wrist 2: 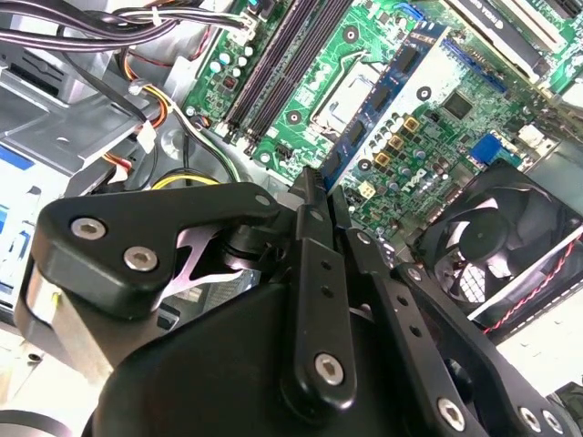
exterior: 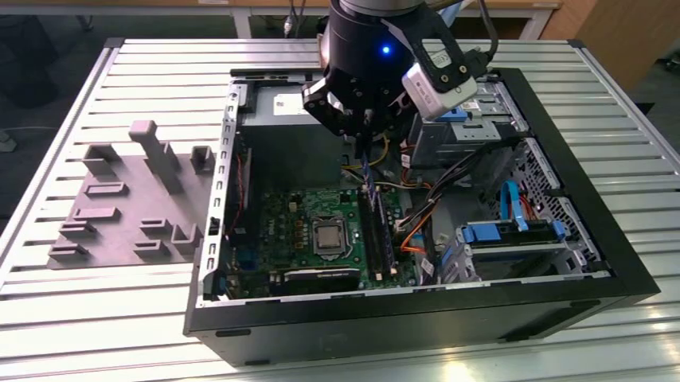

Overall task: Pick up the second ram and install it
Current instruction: 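Insert the second ram into the second slot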

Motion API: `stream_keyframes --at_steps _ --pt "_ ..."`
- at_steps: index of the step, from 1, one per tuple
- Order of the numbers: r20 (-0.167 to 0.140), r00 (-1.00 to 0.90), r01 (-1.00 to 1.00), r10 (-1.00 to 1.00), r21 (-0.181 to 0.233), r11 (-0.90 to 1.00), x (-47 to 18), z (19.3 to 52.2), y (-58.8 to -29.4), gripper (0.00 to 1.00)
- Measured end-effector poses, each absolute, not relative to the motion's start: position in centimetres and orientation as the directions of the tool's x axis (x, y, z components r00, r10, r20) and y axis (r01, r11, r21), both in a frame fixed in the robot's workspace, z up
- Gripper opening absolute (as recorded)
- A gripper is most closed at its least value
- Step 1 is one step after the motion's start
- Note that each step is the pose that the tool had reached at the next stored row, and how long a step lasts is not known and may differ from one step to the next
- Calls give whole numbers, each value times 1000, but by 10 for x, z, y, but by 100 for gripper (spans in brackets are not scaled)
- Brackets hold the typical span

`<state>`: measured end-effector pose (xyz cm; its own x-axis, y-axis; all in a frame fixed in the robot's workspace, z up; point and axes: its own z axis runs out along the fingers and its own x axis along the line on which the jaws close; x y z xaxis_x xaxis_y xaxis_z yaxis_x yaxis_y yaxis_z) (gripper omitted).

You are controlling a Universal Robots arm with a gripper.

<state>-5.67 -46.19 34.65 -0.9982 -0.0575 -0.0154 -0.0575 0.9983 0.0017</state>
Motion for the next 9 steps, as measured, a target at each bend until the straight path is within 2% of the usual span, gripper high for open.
stream_keyframes --at_steps 9 --pt "-15 -998 -58 -58 2 998 -55 346 -462 14"
